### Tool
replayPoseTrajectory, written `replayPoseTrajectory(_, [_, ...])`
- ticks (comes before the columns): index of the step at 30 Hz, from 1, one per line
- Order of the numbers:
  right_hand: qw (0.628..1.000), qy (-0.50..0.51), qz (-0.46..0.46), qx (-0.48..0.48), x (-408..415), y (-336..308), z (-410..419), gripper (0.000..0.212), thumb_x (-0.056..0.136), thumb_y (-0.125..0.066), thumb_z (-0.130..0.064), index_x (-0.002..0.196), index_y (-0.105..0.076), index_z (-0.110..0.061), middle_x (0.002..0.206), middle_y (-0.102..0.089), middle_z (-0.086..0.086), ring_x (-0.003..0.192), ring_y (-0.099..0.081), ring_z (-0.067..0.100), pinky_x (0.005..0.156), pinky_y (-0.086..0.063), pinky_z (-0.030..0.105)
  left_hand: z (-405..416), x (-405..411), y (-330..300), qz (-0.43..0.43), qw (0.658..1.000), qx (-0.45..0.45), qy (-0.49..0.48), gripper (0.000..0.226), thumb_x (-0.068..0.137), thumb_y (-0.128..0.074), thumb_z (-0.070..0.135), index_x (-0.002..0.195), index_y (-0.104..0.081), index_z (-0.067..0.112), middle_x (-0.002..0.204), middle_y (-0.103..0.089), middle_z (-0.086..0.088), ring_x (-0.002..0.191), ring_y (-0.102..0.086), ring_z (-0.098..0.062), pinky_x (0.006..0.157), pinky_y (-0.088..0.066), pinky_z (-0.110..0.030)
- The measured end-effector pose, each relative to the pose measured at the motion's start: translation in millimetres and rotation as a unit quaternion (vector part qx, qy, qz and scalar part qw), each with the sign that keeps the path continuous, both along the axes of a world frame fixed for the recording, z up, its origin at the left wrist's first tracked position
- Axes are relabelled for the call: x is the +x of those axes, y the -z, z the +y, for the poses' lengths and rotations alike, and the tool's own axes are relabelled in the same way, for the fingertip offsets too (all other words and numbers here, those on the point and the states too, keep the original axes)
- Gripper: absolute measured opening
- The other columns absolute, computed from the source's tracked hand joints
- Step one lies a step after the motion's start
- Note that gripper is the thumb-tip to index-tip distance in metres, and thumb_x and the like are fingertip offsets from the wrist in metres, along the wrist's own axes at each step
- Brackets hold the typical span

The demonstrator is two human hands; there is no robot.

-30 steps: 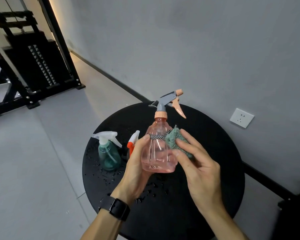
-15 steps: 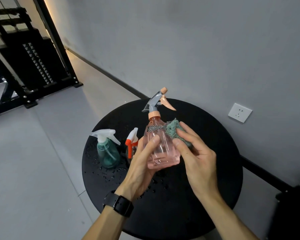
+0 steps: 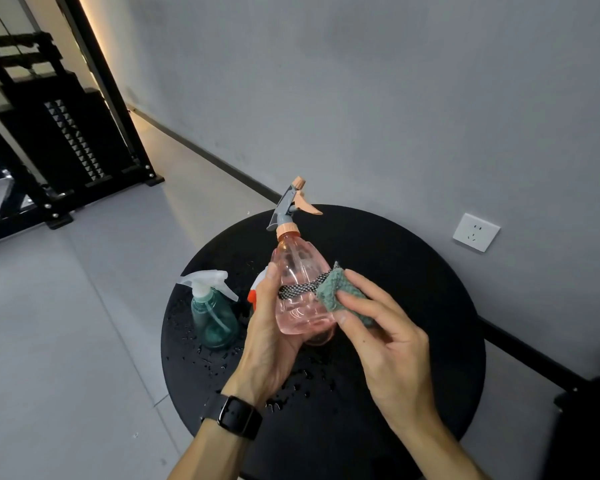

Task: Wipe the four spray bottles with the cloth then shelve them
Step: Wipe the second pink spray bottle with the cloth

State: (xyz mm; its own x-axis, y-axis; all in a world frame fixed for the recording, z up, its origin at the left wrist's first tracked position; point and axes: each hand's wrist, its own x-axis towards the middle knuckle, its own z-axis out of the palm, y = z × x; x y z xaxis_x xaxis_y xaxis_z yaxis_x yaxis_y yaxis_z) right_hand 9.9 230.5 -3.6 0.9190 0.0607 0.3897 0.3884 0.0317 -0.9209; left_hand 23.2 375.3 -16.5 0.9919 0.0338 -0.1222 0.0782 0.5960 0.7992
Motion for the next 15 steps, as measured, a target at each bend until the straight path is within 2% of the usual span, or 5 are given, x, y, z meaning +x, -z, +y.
replayPoseTrajectory(4, [0.999,0.003,0.021,0.028,5,-4,4,0.033,0.083,-0.068,0.002,0.104,-0.072,-0.023,0.125,-0.064,-0.017,0.118,-0.06,0.004,0.09,-0.052,0.018,-1,-4,1,-0.002,1.0,-0.01,0.021,0.081,0.089,-0.038,0.072,0.138,-0.056,0.009,0.135,-0.061,-0.02,0.118,-0.063,-0.037,0.095,-0.05,-0.056])
replayPoseTrajectory(6, [0.998,0.006,0.032,0.05,10,-6,6,0.033,0.084,-0.067,0.001,0.105,-0.071,-0.024,0.125,-0.065,-0.015,0.117,-0.06,0.002,0.086,-0.052,0.015,-3,-7,1,-0.001,0.999,-0.016,0.035,0.073,0.094,-0.033,0.067,0.132,-0.062,0.012,0.132,-0.064,-0.018,0.113,-0.065,-0.035,0.094,-0.051,-0.056])
replayPoseTrajectory(11, [0.993,0.014,0.066,0.094,20,-14,5,0.031,0.086,-0.065,-0.001,0.106,-0.07,-0.026,0.122,-0.065,-0.013,0.112,-0.061,-0.003,0.08,-0.051,0.011,-8,-11,1,0.004,0.996,-0.05,0.073,0.074,0.077,-0.066,0.062,0.132,-0.063,0.011,0.132,-0.063,-0.021,0.115,-0.061,-0.038,0.1,-0.047,-0.062])
replayPoseTrajectory(13, [0.992,0.018,0.075,0.099,24,-14,4,0.03,0.088,-0.065,-0.002,0.107,-0.07,-0.024,0.123,-0.066,-0.011,0.112,-0.061,-0.003,0.079,-0.051,0.01,-8,-11,2,0.011,0.995,-0.033,0.093,0.083,0.066,-0.081,0.06,0.131,-0.063,0.012,0.132,-0.063,-0.021,0.116,-0.062,-0.039,0.096,-0.051,-0.06])
replayPoseTrajectory(15, [0.991,0.02,0.082,0.1,27,-14,2,0.029,0.088,-0.065,-0.003,0.106,-0.07,-0.026,0.124,-0.066,-0.011,0.112,-0.061,-0.001,0.08,-0.052,0.012,-8,-11,3,0.01,0.995,-0.013,0.103,0.078,0.063,-0.085,0.056,0.127,-0.066,0.017,0.128,-0.066,-0.018,0.113,-0.066,-0.035,0.09,-0.054,-0.054])
